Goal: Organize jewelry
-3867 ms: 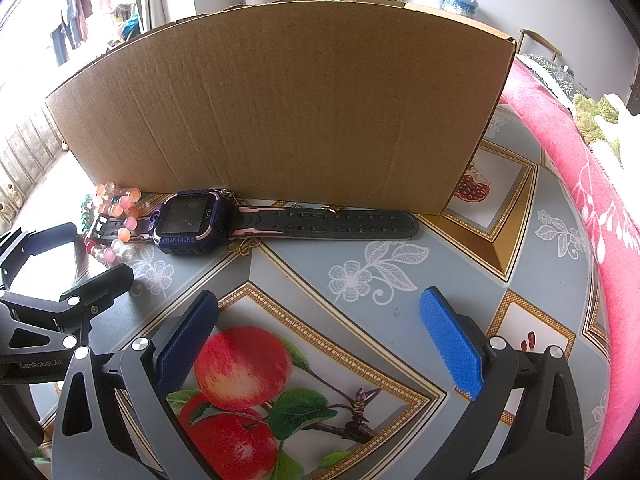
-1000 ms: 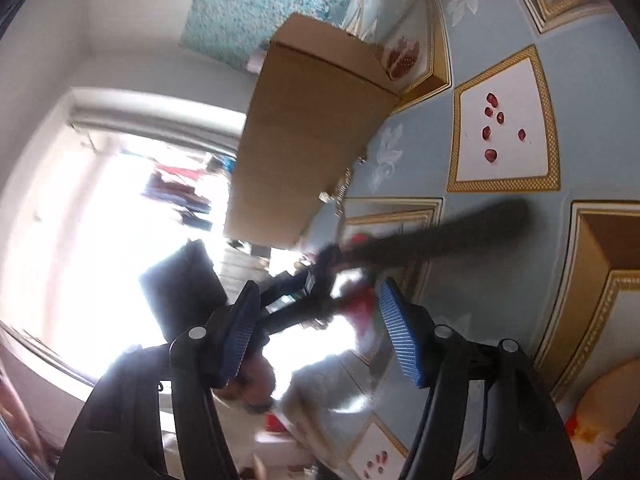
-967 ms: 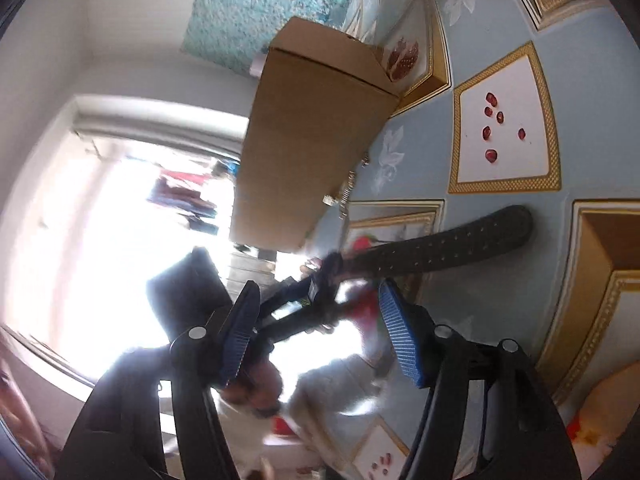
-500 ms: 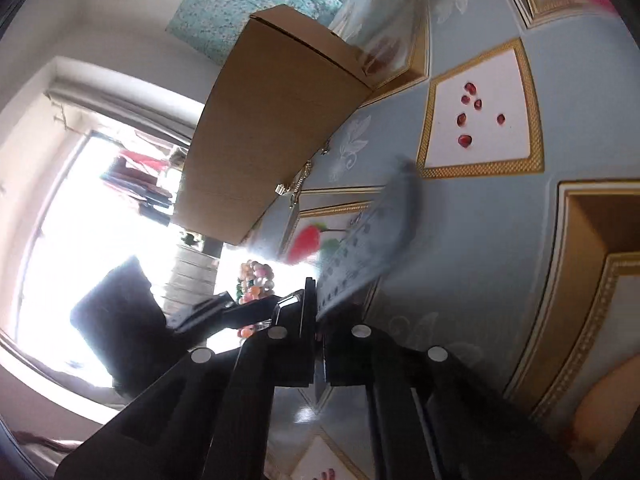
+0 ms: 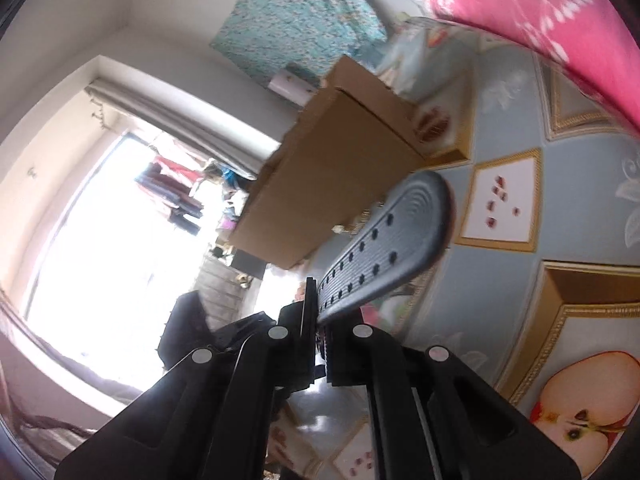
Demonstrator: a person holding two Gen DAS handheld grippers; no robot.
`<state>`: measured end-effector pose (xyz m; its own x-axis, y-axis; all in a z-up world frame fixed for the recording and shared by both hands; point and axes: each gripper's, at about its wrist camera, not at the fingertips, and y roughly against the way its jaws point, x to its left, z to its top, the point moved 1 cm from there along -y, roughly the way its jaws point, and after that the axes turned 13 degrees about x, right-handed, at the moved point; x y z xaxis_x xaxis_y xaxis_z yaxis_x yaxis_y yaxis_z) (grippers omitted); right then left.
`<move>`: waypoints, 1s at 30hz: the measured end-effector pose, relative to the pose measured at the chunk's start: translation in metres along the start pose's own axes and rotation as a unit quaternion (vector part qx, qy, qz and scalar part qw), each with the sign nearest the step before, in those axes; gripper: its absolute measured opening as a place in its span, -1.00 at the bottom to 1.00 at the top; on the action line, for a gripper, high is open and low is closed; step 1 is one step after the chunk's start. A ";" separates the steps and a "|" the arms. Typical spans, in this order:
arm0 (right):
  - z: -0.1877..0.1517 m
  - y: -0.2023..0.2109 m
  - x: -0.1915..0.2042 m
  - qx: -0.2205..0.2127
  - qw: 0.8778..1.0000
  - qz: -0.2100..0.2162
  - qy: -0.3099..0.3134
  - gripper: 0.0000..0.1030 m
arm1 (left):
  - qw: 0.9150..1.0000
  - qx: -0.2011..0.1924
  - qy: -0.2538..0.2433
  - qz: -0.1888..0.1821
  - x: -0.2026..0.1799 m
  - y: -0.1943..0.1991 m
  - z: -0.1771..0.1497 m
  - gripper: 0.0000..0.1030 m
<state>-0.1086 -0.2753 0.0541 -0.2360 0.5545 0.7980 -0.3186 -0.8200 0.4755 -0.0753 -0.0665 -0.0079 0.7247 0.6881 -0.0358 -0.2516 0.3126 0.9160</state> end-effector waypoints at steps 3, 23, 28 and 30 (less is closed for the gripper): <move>0.002 0.001 0.022 0.011 1.000 -0.001 0.027 -0.93 | 1.000 -0.027 -0.008 -0.005 -0.010 0.005 0.009 0.20; 0.030 0.001 0.126 0.011 0.989 0.099 0.112 -0.93 | 0.959 -0.251 0.100 0.082 -0.024 0.087 0.007 -0.92; 0.061 -0.016 0.143 0.014 0.987 0.098 0.131 -0.93 | 0.954 -0.240 0.107 0.143 0.011 0.119 0.015 -0.92; 0.081 -0.024 0.152 0.014 0.986 0.083 0.141 -0.93 | 0.957 -0.223 0.099 0.159 0.030 0.130 0.027 -0.92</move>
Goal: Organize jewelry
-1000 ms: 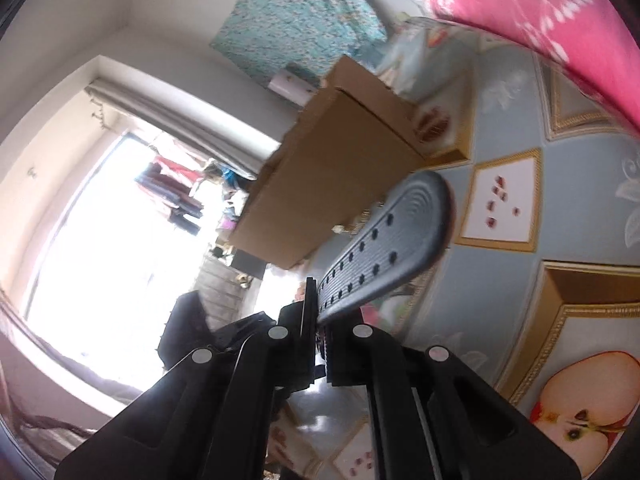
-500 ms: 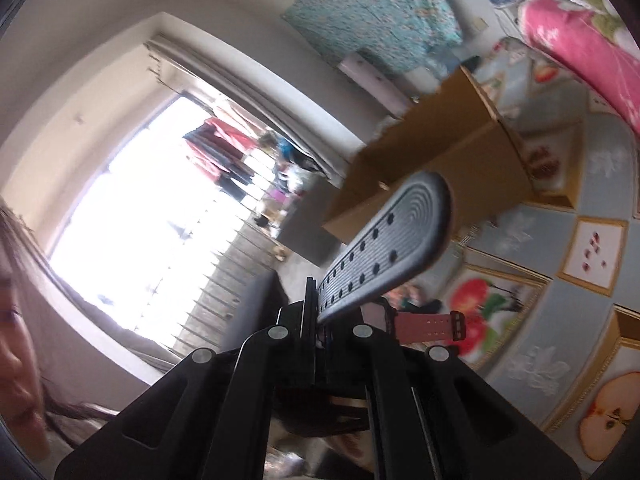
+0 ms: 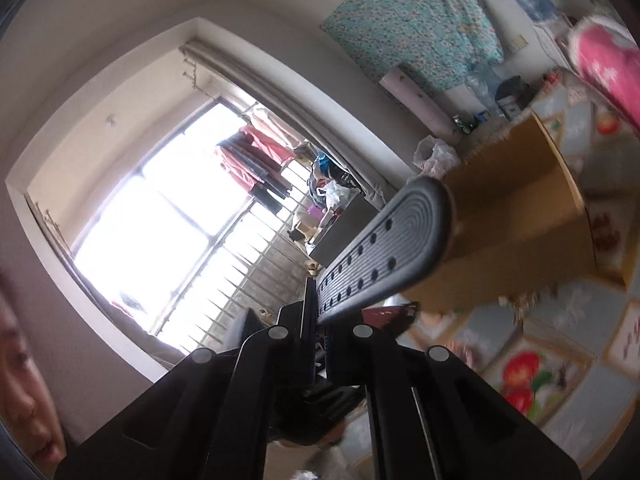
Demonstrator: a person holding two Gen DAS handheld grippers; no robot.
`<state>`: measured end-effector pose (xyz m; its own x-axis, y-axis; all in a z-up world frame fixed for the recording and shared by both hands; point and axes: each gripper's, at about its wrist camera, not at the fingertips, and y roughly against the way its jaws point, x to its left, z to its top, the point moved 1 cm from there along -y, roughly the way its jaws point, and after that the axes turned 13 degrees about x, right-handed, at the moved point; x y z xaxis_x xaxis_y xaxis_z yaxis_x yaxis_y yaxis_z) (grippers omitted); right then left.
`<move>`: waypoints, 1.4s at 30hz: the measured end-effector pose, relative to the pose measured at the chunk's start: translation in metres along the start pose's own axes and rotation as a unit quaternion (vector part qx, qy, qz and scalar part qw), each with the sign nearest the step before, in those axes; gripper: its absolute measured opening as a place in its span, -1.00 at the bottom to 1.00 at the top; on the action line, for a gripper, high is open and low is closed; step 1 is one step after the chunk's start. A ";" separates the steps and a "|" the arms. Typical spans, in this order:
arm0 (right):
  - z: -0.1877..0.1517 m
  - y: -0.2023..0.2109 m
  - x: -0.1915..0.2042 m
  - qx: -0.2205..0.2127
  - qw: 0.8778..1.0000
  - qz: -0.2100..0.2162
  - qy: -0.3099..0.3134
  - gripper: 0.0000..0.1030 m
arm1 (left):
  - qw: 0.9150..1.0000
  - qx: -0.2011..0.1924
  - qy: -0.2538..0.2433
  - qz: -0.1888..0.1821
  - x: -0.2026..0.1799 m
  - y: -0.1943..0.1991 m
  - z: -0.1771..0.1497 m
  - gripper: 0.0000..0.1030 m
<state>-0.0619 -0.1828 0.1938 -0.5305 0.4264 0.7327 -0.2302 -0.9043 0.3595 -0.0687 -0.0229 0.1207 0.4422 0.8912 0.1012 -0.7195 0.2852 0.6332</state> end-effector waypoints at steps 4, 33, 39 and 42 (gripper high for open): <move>0.054 -0.021 -0.015 0.014 0.999 -0.034 -0.003 -0.93 | 0.995 0.083 -0.034 0.034 0.046 -0.026 0.052 -0.92; 0.176 -0.233 -0.277 0.266 0.866 -0.345 -0.246 -0.49 | 0.806 0.517 -0.203 0.205 0.121 -0.313 0.070 -0.71; 0.197 -0.208 -0.241 0.235 0.875 -0.388 -0.168 -0.26 | 0.826 0.496 -0.197 0.183 0.121 -0.290 0.094 0.06; 0.199 -0.189 -0.217 0.212 0.883 -0.403 -0.114 -0.25 | 0.847 0.485 -0.168 0.135 0.120 -0.282 0.106 -0.40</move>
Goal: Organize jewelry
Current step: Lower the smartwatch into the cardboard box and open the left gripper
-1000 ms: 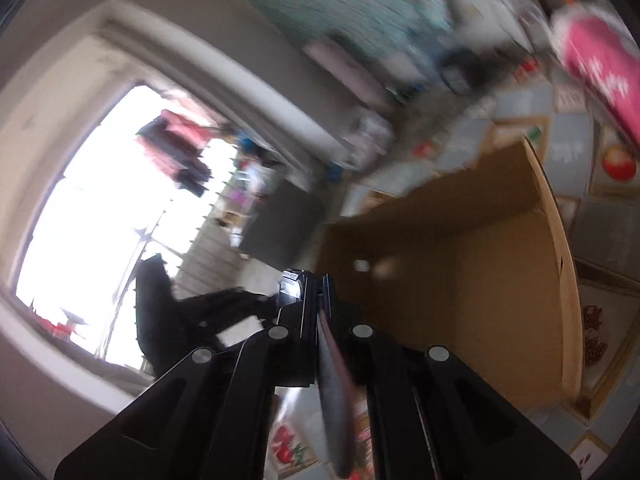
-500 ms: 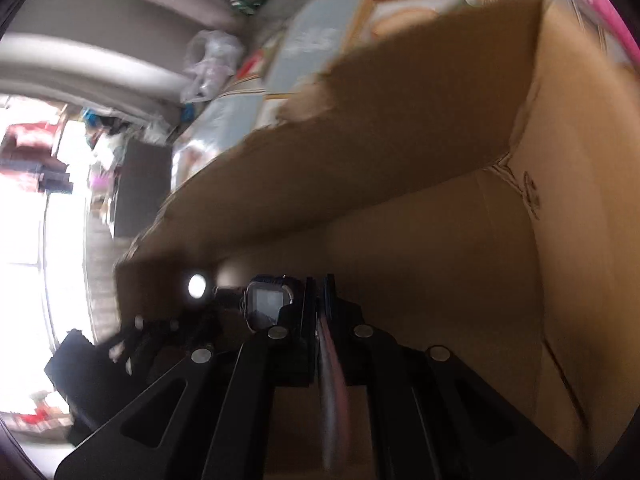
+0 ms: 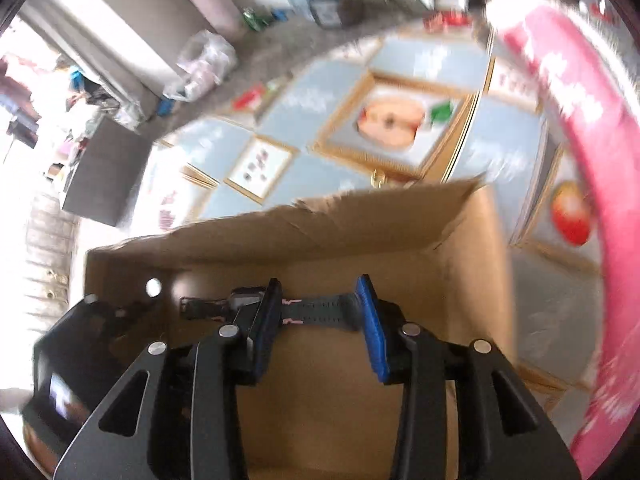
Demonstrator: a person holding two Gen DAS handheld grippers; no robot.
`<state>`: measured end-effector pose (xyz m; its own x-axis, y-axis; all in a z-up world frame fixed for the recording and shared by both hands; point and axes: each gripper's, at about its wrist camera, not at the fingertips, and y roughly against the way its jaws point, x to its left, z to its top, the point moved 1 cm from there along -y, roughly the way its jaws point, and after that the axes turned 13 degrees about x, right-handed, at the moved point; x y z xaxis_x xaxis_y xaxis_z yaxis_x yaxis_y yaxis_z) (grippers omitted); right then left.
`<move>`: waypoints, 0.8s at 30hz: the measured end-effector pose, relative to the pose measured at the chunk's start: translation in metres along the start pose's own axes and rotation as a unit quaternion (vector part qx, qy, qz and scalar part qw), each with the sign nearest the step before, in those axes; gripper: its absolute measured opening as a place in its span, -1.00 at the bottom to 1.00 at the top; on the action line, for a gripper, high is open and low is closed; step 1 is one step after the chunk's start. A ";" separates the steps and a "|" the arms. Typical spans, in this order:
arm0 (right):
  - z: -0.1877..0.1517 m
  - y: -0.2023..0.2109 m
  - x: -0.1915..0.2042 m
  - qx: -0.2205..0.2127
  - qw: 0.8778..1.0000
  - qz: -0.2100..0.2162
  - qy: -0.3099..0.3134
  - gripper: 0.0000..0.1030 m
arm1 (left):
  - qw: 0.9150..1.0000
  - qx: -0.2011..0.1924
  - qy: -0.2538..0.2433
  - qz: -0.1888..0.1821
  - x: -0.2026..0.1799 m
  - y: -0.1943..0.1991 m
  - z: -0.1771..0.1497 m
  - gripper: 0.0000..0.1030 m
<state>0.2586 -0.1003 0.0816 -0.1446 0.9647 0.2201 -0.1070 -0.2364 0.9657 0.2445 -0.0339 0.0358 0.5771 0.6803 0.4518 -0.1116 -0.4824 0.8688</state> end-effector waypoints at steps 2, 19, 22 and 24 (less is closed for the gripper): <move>-0.023 0.025 -0.002 -0.046 0.998 -0.033 0.026 -0.24 | 1.000 0.001 0.001 0.001 0.001 -0.003 0.007 -0.52; -0.125 0.095 -0.043 -0.170 0.983 -0.013 0.071 -0.24 | 0.995 -0.002 0.075 -0.065 0.004 -0.013 0.035 -0.86; -0.131 0.096 -0.038 -0.174 0.982 -0.009 0.078 -0.24 | 0.987 0.004 0.120 -0.109 0.016 -0.016 0.039 -1.00; -0.136 0.098 -0.036 -0.173 0.982 -0.006 0.080 -0.24 | 0.980 0.005 0.146 -0.135 0.024 -0.019 0.030 -1.00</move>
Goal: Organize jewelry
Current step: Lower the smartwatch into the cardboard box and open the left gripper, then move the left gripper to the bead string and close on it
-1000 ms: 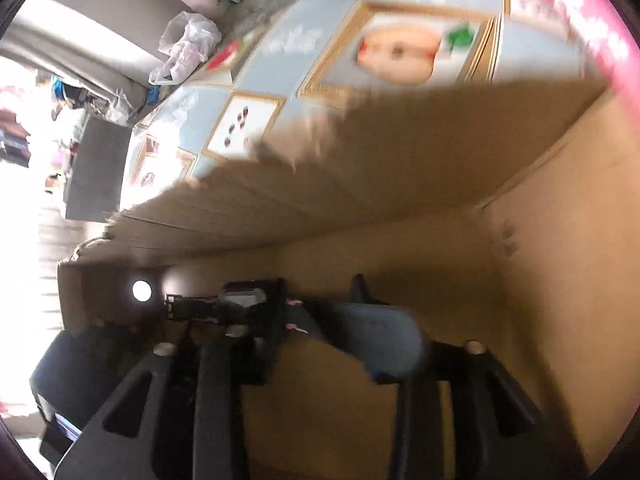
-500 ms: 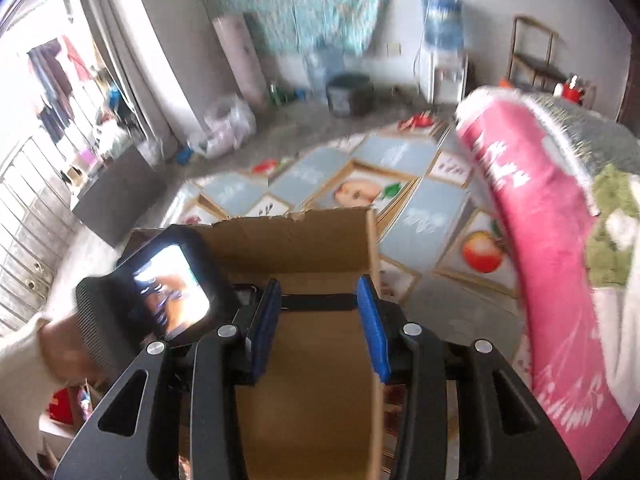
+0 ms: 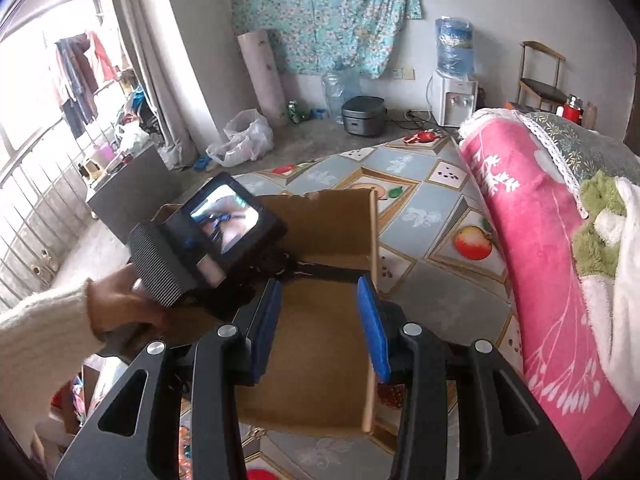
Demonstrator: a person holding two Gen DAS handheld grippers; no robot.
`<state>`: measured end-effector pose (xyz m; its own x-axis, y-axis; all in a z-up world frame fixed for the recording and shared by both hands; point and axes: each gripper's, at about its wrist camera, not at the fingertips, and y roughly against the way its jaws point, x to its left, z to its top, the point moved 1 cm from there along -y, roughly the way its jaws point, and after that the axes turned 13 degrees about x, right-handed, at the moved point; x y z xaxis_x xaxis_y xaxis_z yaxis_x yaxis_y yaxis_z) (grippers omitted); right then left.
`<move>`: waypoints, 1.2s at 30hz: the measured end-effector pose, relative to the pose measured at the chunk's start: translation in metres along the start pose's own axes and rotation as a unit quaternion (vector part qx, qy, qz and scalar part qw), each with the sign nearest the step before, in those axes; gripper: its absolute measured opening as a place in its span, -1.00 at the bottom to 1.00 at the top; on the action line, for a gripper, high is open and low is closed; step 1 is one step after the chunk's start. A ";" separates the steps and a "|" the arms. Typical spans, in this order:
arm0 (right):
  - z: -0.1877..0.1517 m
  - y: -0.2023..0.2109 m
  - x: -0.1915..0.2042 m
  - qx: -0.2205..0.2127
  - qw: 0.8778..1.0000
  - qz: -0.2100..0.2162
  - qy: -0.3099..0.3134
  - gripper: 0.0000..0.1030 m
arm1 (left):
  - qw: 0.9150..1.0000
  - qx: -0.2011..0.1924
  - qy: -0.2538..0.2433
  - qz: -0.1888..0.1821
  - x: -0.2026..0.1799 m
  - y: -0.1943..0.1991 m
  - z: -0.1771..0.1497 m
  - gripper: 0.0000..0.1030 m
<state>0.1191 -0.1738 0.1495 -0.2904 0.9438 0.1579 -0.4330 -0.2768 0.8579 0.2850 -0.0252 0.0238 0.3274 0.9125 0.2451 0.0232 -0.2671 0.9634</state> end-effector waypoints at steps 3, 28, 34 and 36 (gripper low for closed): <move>-0.007 0.005 0.001 0.001 1.000 0.000 0.003 -0.24 | 0.998 0.013 0.018 -0.051 0.010 0.004 -0.006 -0.91; -0.091 0.014 -0.016 0.017 0.997 0.059 -0.037 -0.23 | 0.966 -0.123 0.035 -0.225 0.031 0.029 -0.046 -0.84; -0.151 -0.014 0.009 0.076 0.992 0.103 -0.005 -0.21 | 0.942 -0.258 -0.034 -0.211 0.029 0.089 -0.190 -0.50; -0.164 -0.026 0.021 0.096 0.988 0.123 0.006 -0.21 | 0.942 -0.256 -0.023 -0.215 0.012 0.070 -0.242 -0.50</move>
<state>-0.0158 -0.1768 0.0498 -0.3774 0.8494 0.3688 -0.1775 -0.4573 0.8714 0.0622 0.0415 0.1206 0.4330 0.8845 -0.1739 -0.2914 0.3199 0.9015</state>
